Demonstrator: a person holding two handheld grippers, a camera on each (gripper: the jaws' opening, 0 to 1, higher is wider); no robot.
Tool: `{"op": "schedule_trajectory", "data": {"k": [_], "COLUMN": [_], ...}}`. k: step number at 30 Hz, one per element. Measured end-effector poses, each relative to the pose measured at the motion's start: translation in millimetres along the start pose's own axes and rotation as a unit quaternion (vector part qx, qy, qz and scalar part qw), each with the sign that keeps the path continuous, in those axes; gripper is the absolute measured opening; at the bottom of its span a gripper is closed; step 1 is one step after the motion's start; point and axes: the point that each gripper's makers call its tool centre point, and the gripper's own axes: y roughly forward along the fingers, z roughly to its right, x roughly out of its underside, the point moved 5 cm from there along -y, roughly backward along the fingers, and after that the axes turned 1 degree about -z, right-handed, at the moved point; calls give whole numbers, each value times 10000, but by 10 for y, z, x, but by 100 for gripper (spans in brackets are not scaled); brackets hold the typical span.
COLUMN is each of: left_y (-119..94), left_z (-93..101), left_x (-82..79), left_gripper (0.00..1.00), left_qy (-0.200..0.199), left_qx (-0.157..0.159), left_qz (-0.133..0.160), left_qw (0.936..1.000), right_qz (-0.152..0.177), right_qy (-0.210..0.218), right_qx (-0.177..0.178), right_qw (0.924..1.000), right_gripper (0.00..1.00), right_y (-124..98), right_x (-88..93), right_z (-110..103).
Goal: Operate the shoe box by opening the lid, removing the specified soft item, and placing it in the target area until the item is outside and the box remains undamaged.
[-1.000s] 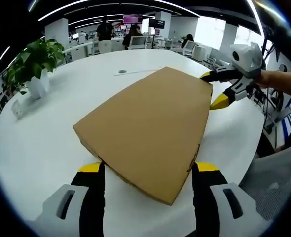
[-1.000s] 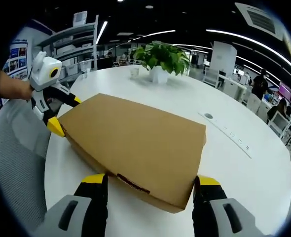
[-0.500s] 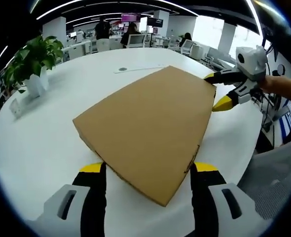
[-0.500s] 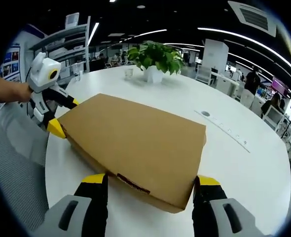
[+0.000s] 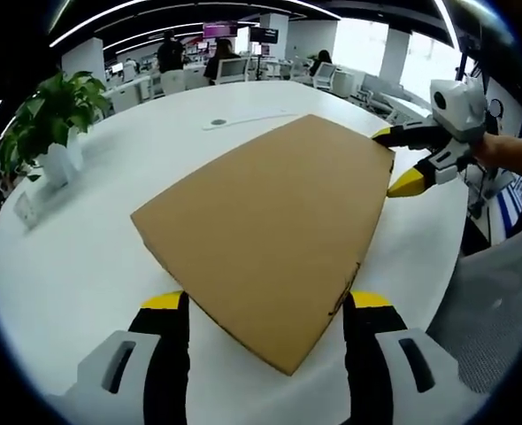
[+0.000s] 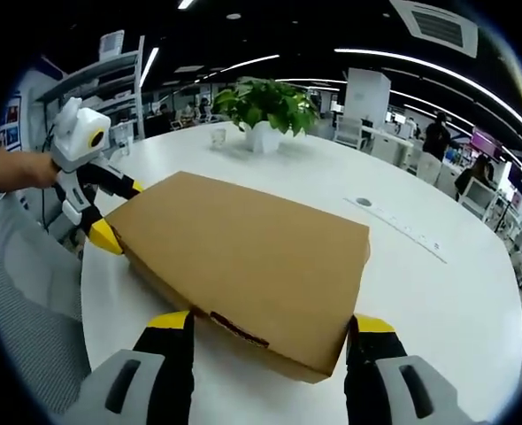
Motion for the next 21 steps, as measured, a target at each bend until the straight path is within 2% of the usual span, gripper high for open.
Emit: {"op": "schedule_trajectory", "data": {"k": [11, 17, 21], "left_y": [-6, -9, -16], "left_z": [-159, -248, -313], "left_x": [-15, -25, -31], "left_gripper": [72, 73, 73], "left_qy": [278, 452, 576], "left_qx": [203, 281, 344], "left_qz": [-188, -311, -400], "left_qw": [9992, 9981, 9969], "right_qz": [118, 124, 81], "right_qy": [295, 332, 184], "right_qx": [131, 175, 151], "right_qw": [9994, 9992, 9997], "right_gripper": [66, 63, 63], "right_y": [-6, -10, -12], "right_x": [-15, -19, -13], "right_z": [-123, -192, -266]}}
